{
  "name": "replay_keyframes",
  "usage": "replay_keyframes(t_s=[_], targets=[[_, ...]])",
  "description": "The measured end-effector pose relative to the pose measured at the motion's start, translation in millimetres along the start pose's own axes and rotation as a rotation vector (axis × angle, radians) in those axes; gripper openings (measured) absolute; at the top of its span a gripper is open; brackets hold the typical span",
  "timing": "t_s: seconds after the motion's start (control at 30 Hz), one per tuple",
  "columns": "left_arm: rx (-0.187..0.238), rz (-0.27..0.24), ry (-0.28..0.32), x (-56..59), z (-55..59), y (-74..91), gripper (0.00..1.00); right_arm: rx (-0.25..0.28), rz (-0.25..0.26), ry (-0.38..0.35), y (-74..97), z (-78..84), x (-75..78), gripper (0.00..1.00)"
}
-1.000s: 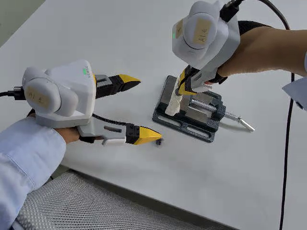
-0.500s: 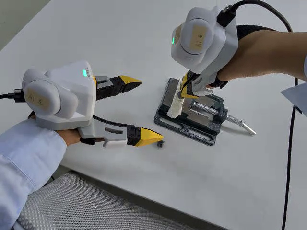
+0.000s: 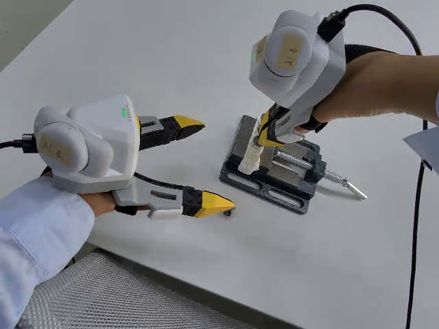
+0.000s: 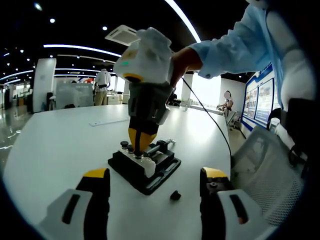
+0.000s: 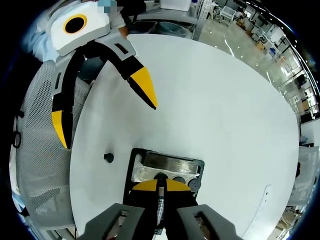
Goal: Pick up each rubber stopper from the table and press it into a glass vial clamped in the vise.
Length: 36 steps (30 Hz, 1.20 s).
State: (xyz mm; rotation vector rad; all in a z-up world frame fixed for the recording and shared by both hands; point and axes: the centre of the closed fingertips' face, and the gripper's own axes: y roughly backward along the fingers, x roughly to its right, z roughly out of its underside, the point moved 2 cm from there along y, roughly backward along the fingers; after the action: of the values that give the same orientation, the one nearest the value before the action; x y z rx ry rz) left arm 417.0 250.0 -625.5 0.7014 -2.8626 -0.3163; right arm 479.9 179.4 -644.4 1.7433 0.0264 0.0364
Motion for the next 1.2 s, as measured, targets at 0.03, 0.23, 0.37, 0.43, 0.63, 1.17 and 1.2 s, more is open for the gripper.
replay_keyframes(t_s=[0.03, 0.23, 0.37, 0.43, 0.63, 1.17, 1.2], targets=[[-0.001, 0.002, 0.000, 0.3, 0.0, 0.4, 0.70, 0.007, -0.003, -0.002, 0.8, 0.3, 0.6, 0.00], [-0.016, 0.012, -0.004, 4.3, 1.5, 2.2, 0.70, 0.089, 0.026, -0.017, 3.3, 2.6, 0.2, 0.01], [-0.021, 0.014, -0.011, 5.5, -0.1, 2.4, 0.70, 0.111, 0.044, -0.044, 9.5, 10.9, -4.1, 0.06], [-0.025, 0.016, -0.017, 5.8, -1.7, 2.0, 0.70, 0.144, 0.041, -0.083, 11.5, 11.6, -7.0, 0.09], [-0.034, 0.022, -0.029, 7.2, -5.7, 2.5, 0.71, 0.233, 0.050, -0.163, 14.8, 11.9, -11.2, 0.10], [-0.069, 0.027, -0.039, 8.6, -4.6, 8.2, 0.72, 0.482, 0.105, -0.371, 13.2, 4.0, -38.0, 0.20], [-0.072, 0.028, -0.040, 9.0, -4.3, 8.5, 0.72, 0.491, 0.112, -0.384, 12.9, 4.5, -39.8, 0.22]])
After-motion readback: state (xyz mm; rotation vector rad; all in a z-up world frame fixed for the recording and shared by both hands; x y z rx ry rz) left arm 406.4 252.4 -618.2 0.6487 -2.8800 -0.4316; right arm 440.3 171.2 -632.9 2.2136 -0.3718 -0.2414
